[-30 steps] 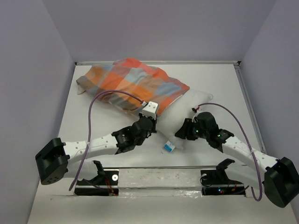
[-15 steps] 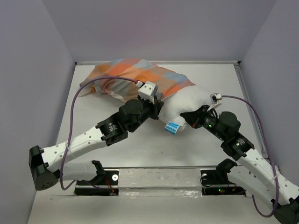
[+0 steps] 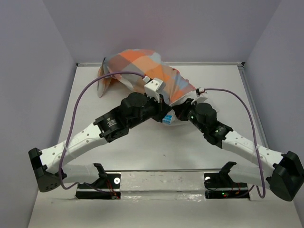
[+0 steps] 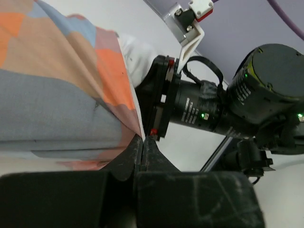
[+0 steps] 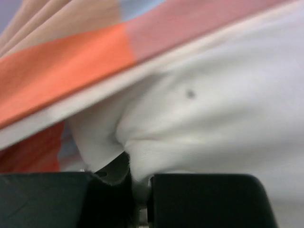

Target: Put the pillow into the pillowcase

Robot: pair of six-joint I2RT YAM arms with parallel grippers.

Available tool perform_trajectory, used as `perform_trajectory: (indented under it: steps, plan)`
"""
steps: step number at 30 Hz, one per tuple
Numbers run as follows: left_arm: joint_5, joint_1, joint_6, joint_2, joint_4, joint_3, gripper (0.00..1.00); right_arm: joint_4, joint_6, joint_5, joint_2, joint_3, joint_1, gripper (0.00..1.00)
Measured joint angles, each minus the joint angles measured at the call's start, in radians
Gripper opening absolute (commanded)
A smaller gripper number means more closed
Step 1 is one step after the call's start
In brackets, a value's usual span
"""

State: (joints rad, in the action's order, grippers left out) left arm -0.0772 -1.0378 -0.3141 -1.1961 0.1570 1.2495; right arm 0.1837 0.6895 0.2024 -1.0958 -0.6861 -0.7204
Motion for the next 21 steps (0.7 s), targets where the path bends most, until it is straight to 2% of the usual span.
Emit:
perform_trajectory:
  steps: [7, 12, 14, 18, 21]
  plan:
    - [0.019, 0.0, -0.069, 0.181, 0.05, -0.047, 0.0, 0.117, -0.012, 0.087, 0.016, -0.003, -0.021, 0.0]
    - [0.029, 0.001, -0.081, 0.166, 0.097, -0.006, 0.0, 0.161, -0.064, 0.208, -0.065, -0.04, -0.278, 0.0]
    - [-0.019, 0.001, -0.072, 0.159, 0.159, 0.04, 0.0, 0.115, -0.081, 0.209, -0.1, -0.066, -0.406, 0.0]
    - [-0.143, -0.002, -0.051, 0.184, 0.248, 0.15, 0.0, -0.021, -0.089, 0.139, -0.04, -0.116, -0.524, 0.0]
    - [-0.202, -0.011, -0.029, 0.193, 0.297, 0.264, 0.0, -0.152, -0.098, 0.015, -0.011, -0.288, -0.592, 0.0]
